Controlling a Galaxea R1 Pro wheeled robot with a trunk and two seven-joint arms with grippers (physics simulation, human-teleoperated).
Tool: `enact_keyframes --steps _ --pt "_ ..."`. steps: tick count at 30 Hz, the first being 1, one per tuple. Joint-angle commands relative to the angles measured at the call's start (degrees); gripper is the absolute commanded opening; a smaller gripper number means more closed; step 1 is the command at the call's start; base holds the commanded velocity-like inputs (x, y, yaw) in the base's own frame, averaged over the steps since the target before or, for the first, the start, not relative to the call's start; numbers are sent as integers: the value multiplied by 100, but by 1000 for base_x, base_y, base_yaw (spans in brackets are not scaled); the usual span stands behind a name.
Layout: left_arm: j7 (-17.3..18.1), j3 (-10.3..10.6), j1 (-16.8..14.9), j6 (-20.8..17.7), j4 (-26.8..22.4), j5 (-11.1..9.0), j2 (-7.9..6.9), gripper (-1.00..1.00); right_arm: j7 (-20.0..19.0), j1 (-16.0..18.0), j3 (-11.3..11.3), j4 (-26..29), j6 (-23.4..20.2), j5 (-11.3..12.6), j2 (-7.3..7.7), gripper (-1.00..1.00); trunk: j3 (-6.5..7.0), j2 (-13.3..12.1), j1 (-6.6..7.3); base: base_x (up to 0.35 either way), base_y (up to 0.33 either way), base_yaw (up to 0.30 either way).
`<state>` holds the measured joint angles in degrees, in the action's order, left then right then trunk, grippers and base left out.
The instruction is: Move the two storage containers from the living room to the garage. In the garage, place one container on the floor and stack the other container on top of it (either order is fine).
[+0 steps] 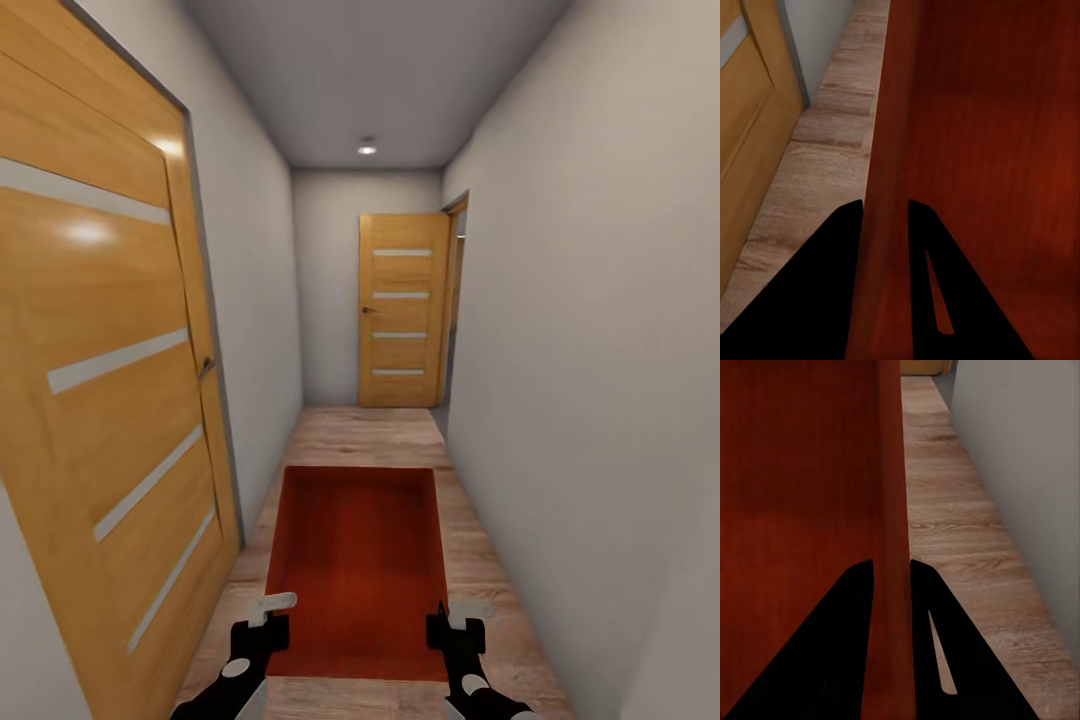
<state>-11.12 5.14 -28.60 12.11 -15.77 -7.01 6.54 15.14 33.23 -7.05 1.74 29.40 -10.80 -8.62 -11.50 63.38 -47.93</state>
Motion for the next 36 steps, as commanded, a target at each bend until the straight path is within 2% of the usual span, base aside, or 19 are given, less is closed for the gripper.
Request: enact_keyframes --steps 1,36 --pt "-31 66 -4 -165 21 -117 -6 -100 -2 8 125 28 374 36 18 -100 -8 5 -4 323 0 0" --pt "-31 66 -5 -165 21 -117 -8 -100 -2 8 125 28 374 34 18 -100 -8 5 -4 323 0 0"
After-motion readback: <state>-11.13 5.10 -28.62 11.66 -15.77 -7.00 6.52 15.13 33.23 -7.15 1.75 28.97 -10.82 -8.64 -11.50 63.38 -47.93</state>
